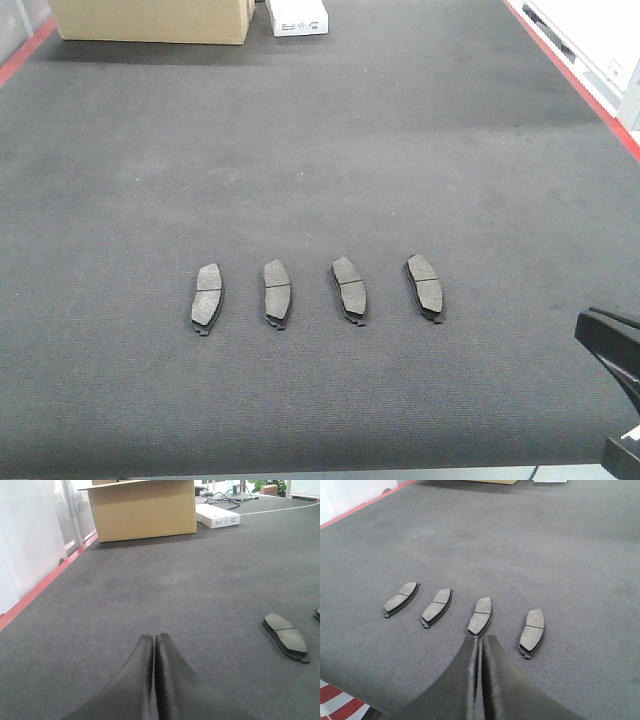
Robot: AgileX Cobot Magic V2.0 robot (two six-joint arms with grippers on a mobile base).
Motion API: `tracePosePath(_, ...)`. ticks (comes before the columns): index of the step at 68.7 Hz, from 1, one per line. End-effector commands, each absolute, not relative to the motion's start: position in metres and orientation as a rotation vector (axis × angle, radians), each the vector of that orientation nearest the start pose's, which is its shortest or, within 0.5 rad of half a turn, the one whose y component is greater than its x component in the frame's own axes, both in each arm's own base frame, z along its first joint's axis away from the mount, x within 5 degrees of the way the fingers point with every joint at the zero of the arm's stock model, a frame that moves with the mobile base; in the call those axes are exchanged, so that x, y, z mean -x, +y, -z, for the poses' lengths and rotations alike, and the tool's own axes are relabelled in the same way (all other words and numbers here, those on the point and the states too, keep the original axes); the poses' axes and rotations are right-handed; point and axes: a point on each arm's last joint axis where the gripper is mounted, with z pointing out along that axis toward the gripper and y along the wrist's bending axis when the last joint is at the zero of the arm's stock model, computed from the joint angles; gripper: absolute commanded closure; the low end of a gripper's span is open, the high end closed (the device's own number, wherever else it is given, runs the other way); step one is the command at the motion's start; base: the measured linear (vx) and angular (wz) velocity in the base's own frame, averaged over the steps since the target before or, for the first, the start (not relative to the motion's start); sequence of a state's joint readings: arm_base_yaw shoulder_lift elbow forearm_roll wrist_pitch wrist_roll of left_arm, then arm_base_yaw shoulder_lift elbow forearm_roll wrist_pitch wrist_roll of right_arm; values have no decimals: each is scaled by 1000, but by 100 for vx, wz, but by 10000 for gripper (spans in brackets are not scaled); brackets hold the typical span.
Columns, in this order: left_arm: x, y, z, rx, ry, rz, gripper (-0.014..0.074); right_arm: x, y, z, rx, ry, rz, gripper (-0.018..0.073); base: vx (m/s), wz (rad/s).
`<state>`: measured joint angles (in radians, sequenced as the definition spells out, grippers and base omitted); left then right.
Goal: Move and align brake pads A on conveyor
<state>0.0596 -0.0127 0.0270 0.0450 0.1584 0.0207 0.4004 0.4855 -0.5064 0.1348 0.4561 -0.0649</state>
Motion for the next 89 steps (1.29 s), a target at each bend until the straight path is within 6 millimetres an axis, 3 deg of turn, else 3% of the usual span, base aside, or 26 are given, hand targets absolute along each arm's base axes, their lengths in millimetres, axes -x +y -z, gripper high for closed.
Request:
tracePosePath(1, -56, 4, -190, 6, 1590, -94, 602, -93, 44, -322, 351, 1800, -361, 567, 0, 0)
tracePosePath(36, -56, 4, -190, 6, 1590, -94, 602, -92, 41, -316, 355, 1764, -324, 567, 0, 0)
tracePosePath(59, -56, 4, -190, 6, 1590, -94, 602, -69, 10, -260, 4, 1554, -214, 567, 0, 0)
tracePosePath(75, -56, 4, -190, 6, 1590, -94, 602, -54, -1, -213, -27, 1514, -9, 567, 0, 0)
tracePosePath(89, -56, 4, -190, 6, 1593, -94, 602, -56, -2, -197, -72, 1567, -26, 567, 0, 0)
